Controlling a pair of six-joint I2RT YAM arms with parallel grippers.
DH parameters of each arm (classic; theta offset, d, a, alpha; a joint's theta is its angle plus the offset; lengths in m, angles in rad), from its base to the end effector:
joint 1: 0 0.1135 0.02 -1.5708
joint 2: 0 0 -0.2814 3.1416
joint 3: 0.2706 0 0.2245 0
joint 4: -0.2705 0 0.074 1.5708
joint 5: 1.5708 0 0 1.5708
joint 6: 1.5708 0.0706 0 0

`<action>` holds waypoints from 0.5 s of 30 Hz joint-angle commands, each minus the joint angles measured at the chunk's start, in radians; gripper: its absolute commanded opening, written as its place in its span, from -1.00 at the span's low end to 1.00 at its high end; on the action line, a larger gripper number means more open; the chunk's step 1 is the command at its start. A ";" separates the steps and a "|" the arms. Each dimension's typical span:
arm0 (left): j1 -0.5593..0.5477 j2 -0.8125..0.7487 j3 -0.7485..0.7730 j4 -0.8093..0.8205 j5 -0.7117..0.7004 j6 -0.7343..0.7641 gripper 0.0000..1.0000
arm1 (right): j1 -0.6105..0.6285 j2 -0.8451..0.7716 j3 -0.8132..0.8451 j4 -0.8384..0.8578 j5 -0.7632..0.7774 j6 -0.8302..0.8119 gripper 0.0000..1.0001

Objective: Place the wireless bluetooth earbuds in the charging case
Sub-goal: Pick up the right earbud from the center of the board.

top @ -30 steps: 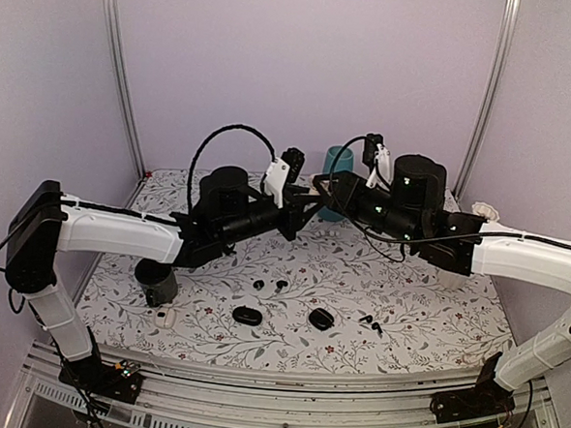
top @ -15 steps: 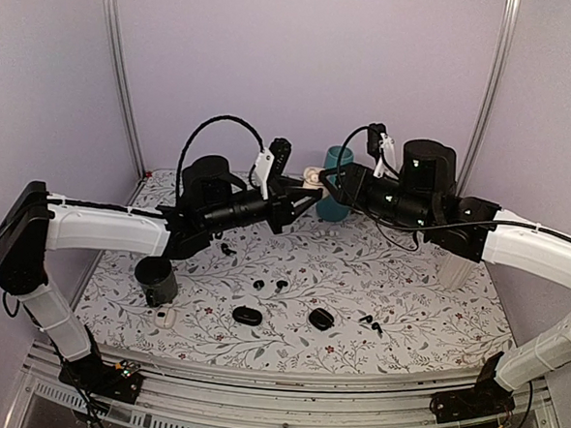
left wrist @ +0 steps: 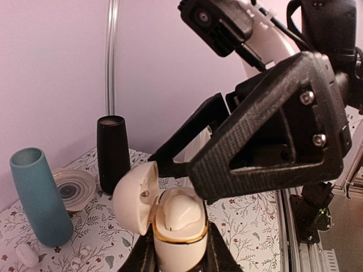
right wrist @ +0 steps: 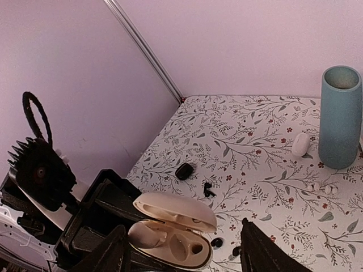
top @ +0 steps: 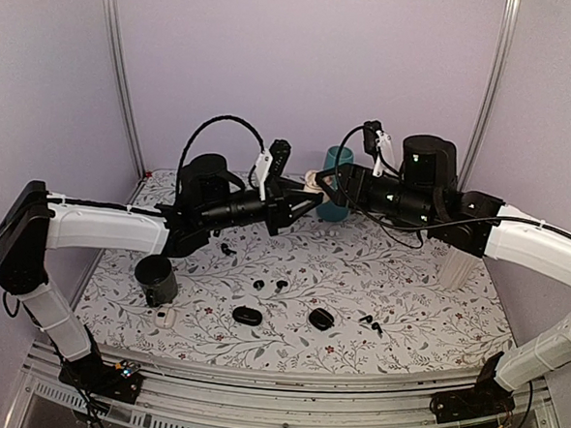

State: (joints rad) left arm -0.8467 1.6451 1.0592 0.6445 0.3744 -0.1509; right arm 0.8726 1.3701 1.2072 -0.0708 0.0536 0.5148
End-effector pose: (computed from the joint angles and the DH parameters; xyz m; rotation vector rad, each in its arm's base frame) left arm 0.2415 -0.3121 0.3327 0.8394 1.3810 -1.0673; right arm 0.2135 0.2486 0.3799 -0.2993 1.8822 0.9231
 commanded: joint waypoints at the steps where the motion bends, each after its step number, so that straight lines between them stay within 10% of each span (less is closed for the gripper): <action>1: 0.013 -0.031 -0.002 0.017 0.054 -0.007 -1.00 | -0.022 0.001 0.027 -0.044 0.008 -0.016 0.32; 15: 0.059 -0.053 -0.032 0.043 0.124 -0.059 -1.00 | -0.058 -0.044 0.009 -0.065 -0.002 -0.039 0.34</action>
State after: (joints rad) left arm -0.8238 1.6276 1.0473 0.6456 0.4679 -0.1768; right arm 0.8413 1.3693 1.2072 -0.1181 0.0536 0.4900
